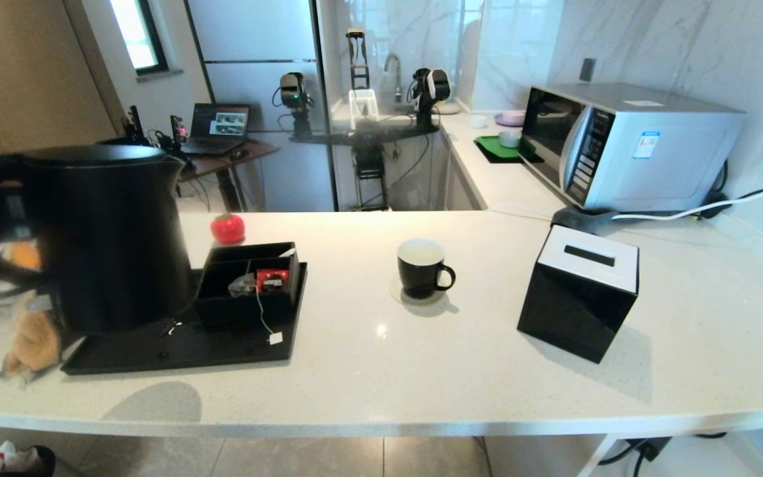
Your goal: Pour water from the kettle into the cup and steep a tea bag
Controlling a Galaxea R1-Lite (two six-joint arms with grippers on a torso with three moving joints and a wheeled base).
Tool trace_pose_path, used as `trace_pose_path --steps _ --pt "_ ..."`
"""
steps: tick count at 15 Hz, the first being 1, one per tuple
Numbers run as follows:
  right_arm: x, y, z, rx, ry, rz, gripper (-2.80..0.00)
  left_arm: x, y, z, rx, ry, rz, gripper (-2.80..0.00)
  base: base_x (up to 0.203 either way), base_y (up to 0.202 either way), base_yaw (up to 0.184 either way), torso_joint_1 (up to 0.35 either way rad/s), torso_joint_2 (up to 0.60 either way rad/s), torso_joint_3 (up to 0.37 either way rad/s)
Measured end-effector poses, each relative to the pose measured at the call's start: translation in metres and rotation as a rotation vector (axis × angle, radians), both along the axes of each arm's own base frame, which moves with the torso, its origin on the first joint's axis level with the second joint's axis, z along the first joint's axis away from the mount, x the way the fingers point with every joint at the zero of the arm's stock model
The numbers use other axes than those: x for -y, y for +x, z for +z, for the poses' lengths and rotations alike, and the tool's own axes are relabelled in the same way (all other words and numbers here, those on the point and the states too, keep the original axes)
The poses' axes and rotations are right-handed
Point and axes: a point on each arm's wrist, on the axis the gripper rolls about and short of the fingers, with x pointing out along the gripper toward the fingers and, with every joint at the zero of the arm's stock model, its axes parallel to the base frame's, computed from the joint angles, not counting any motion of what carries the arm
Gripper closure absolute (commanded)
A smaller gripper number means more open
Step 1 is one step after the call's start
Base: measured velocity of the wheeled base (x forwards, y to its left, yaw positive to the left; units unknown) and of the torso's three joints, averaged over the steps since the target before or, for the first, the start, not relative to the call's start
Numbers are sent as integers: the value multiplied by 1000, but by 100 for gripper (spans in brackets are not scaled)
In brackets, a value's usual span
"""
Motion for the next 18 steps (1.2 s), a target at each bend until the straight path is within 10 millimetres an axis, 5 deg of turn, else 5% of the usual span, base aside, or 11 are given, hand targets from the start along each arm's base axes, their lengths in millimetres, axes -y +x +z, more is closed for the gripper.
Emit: trace_pose_path --steps 8,18 --pt "0 0 0 0 0 0 0 -35 -32 -33 -23 -17 114 0 0 0 0 0 0 0" --pt "0 0 0 0 0 0 0 -81 19 -71 26 5 180 0 0 0 0 0 0 0"
